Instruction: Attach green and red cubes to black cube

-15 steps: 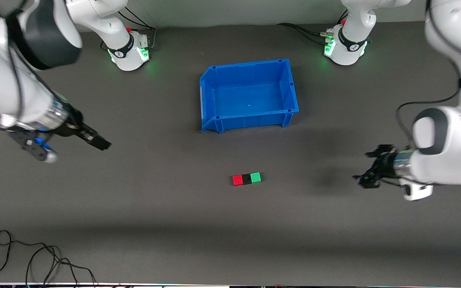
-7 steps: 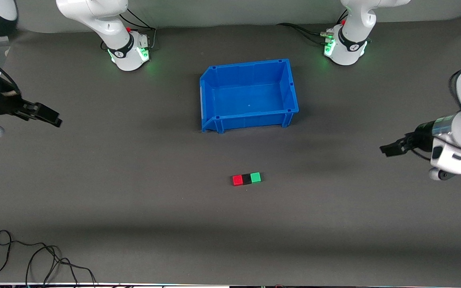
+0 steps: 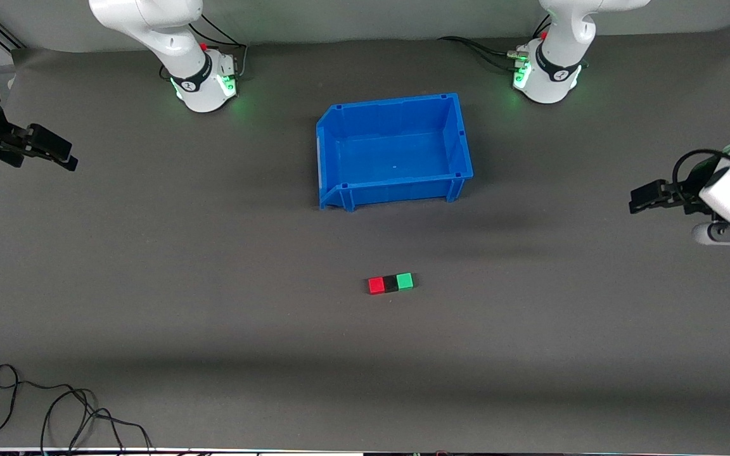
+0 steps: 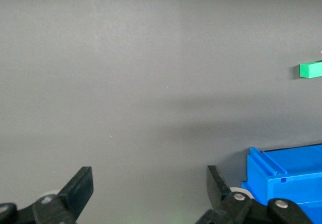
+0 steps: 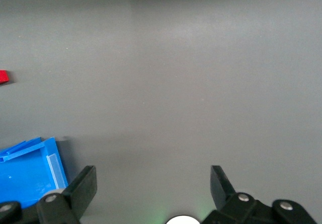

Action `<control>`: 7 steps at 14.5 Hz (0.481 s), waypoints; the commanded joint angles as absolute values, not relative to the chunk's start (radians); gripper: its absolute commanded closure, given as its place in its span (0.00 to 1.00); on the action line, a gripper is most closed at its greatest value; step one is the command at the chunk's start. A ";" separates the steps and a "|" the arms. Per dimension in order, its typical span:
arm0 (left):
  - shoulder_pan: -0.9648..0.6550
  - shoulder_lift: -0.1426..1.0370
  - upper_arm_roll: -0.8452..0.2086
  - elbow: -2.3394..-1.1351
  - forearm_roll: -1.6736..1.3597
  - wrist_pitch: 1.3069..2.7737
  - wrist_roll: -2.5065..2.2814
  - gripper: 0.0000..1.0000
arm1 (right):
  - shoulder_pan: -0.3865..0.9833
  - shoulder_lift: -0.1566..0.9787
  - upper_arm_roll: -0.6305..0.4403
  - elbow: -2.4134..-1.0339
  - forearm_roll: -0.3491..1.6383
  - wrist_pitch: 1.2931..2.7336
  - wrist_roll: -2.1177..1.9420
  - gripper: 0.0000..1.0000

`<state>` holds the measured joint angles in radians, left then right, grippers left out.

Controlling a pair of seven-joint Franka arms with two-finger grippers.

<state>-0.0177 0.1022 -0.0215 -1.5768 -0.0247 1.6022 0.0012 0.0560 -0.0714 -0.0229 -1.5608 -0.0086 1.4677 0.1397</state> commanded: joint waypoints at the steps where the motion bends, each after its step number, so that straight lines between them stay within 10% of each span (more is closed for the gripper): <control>1: -0.037 0.049 -0.020 -1.611 0.011 1.609 0.025 0.00 | 0.055 -0.121 -0.012 -1.563 -0.032 1.457 0.112 0.00; 7: -0.032 0.020 -0.018 -1.609 0.009 1.606 0.028 0.00 | 0.055 -0.117 -0.011 -1.566 -0.026 1.494 0.107 0.00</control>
